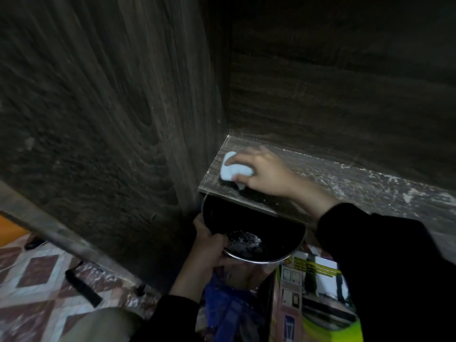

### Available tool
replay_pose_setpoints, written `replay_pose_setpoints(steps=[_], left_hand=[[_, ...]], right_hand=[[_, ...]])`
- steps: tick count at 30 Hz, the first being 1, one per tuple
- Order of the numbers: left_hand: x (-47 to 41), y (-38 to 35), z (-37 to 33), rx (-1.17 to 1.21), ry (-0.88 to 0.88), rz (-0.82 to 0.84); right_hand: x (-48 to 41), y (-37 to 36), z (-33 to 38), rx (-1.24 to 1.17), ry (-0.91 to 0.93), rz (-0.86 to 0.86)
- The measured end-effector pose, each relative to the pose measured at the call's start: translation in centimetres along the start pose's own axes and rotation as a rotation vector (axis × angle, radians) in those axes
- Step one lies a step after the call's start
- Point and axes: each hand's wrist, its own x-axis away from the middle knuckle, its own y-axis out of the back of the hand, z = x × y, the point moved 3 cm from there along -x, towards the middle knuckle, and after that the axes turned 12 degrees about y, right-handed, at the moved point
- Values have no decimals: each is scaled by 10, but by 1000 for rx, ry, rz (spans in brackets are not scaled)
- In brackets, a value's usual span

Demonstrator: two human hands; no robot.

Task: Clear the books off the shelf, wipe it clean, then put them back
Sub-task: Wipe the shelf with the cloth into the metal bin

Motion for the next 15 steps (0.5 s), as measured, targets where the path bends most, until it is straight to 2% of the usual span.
replay_pose_setpoints(steps=[5, 11, 15], left_hand=[[-1, 0, 0, 18, -6, 13], [2, 1, -1, 9, -1, 40], [3, 1, -2, 3, -9, 36]], right_hand=[[-51, -32, 29, 254, -15, 168], [-62, -12, 21, 176, -13, 345], [-64, -9, 15, 88, -31, 218]])
